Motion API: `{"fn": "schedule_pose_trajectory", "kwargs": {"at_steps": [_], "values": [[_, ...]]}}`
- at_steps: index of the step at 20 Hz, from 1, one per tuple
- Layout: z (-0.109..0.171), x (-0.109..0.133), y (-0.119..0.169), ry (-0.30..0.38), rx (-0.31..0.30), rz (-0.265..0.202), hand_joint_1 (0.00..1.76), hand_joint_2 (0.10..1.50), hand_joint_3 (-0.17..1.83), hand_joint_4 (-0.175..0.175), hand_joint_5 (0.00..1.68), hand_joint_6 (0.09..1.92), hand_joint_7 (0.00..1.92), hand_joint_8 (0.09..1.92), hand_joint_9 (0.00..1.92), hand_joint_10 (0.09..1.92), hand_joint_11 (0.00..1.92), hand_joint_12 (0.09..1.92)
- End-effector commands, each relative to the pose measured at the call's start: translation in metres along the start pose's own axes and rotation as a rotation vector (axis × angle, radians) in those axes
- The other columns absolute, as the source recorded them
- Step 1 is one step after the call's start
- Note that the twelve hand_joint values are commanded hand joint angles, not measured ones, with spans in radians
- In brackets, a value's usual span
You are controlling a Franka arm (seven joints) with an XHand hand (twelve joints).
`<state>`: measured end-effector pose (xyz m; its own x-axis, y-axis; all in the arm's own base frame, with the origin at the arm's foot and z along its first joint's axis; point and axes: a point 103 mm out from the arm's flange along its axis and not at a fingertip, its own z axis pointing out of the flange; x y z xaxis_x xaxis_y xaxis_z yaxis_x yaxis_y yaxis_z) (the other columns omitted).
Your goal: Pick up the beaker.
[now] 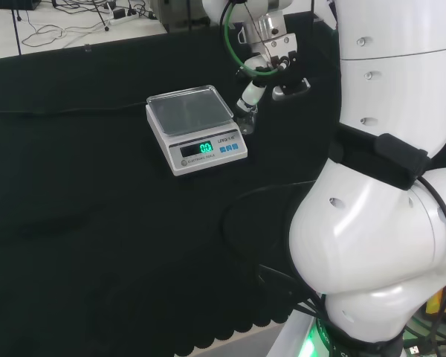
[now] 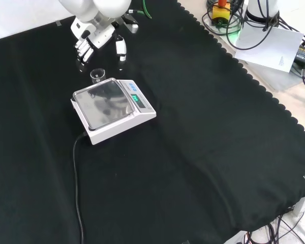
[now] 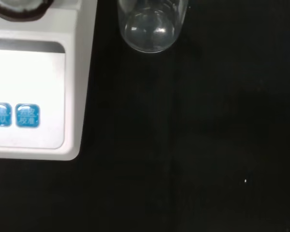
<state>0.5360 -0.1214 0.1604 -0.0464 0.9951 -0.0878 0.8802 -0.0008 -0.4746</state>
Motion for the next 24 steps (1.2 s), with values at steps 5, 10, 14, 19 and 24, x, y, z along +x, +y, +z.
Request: {"fn": "schedule_pose_trajectory", "kwargs": {"at_steps": [5, 10, 14, 19, 24], "values": [[0.007, -0.006, 0.014, 0.019, 0.002, -0.005, 0.67, 0.68, 0.26, 0.004, 0.27, 0.12, 0.09, 0.67, 0.16, 0.90, 0.00, 1.37], [0.014, -0.007, 0.024, 0.021, 0.015, 0.000, 0.68, 0.68, 0.26, 0.005, 0.29, 0.11, 0.11, 0.67, 0.18, 0.90, 0.00, 1.39], [0.022, -0.006, 0.034, 0.016, 0.033, 0.003, 0.69, 0.69, 0.27, 0.004, 0.32, 0.11, 0.13, 0.67, 0.21, 0.89, 0.00, 1.40], [0.034, -0.006, 0.045, 0.020, 0.056, 0.010, 0.70, 0.70, 0.27, 0.004, 0.35, 0.12, 0.16, 0.68, 0.23, 0.89, 0.00, 1.41], [0.041, -0.009, 0.052, 0.025, 0.054, 0.010, 0.73, 0.70, 0.28, 0.004, 0.38, 0.12, 0.22, 0.69, 0.28, 0.88, 0.00, 1.44]]}}
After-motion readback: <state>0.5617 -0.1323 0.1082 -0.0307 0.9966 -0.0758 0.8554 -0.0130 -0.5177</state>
